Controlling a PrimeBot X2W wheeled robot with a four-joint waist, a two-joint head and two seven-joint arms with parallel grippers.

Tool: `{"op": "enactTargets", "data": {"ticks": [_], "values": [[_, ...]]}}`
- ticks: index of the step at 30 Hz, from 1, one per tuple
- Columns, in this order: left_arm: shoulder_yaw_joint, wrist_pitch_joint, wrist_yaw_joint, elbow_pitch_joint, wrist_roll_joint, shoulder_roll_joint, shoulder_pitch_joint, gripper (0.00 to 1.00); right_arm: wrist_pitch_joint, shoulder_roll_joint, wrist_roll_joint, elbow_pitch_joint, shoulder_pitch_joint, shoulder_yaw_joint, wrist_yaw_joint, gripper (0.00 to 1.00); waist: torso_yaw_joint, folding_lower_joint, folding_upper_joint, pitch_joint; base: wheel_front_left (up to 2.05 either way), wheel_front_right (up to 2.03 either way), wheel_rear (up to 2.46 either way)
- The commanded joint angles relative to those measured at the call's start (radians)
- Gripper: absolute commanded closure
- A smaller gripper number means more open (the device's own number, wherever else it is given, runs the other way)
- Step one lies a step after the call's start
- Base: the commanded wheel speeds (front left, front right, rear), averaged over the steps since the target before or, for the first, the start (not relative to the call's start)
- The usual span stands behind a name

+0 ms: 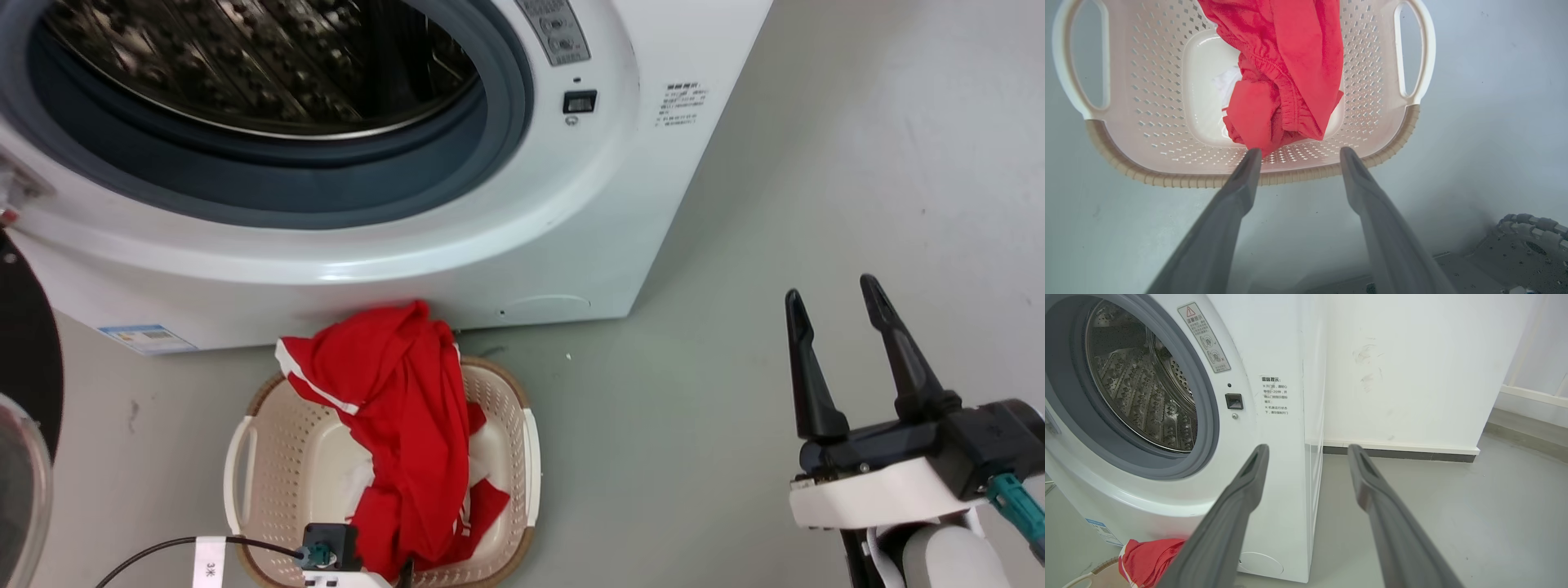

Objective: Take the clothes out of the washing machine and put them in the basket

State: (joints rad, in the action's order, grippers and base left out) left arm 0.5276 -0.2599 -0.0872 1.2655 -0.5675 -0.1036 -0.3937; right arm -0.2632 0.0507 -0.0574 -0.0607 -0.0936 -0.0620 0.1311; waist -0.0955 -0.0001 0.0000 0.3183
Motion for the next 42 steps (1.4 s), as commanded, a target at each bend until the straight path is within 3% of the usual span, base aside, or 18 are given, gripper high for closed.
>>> {"op": "enactTargets", "data": {"ticks": [1,12,20,30,42], "values": [[-0.009,-0.006,0.009,-0.026,0.004,-0.007,0.018,0.0,-0.002,-0.001,0.006,0.004,0.02,0.002,-0.001,0.0,0.023,0.0001,0.0,-0.055,0.0,0.0,0.0],[-0.141,-0.005,0.079,-0.351,0.111,-0.047,0.143,0.0,-0.002,-0.001,0.005,0.021,0.084,0.002,-0.001,0.0,0.049,0.0001,0.0,-0.156,0.0,0.0,0.0],[-0.287,-0.006,0.107,-0.625,0.24,-0.044,0.239,0.0,-0.002,-0.001,0.008,0.025,0.125,0.015,-0.001,0.0,0.066,0.0001,0.0,-0.207,0.0,0.0,0.0],[-0.463,-0.005,0.095,-1.023,0.418,0.017,0.36,0.0,-0.002,-0.001,0.006,0.031,0.157,0.022,-0.001,0.0,0.09,0.0001,0.0,-0.251,0.0,0.0,0.0],[-0.521,-0.006,0.102,-1.257,0.495,0.049,0.446,0.0,-0.002,-0.001,-0.002,0.03,0.182,0.036,-0.001,0.0,0.092,0.0001,0.0,-0.289,0.0,0.0,0.0]]}}
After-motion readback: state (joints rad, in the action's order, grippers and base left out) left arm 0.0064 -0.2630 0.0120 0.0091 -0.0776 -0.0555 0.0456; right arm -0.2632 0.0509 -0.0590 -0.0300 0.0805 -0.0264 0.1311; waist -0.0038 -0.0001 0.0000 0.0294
